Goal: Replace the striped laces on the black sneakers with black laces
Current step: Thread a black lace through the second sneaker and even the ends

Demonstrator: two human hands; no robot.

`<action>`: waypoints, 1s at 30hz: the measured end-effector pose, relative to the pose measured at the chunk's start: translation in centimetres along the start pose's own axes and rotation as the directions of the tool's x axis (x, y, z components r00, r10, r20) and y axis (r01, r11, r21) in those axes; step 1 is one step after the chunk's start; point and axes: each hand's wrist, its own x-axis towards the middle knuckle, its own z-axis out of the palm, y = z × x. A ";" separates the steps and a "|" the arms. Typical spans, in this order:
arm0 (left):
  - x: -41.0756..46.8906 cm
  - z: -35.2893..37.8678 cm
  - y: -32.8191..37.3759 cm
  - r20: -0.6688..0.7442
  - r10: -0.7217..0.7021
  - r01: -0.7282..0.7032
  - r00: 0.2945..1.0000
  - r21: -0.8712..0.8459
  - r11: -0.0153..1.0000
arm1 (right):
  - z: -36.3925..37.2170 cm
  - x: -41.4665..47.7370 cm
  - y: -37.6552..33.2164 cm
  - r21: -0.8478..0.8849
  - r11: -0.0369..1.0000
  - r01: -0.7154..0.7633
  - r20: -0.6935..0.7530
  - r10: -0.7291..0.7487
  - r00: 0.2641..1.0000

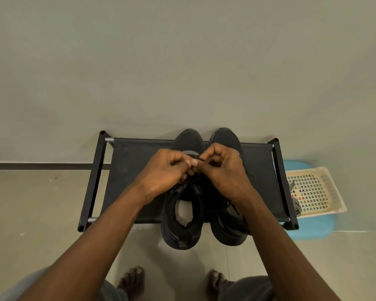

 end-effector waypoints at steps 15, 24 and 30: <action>-0.3 -0.4 0.0 0.145 0.143 -0.177 0.979 0.258 0.950 | -0.8 0.1 -0.7 0.055 0.994 -0.091 0.053 0.088 0.995; -0.8 -0.1 -0.3 -0.015 0.420 -0.350 0.907 0.526 0.775 | -0.8 0.3 -0.7 0.029 0.983 -0.180 -0.038 0.181 0.983; -0.8 0.2 0.1 -0.041 0.518 -0.436 0.854 0.486 0.757 | -0.9 0.2 -0.9 0.147 0.955 -0.259 -0.016 0.264 0.964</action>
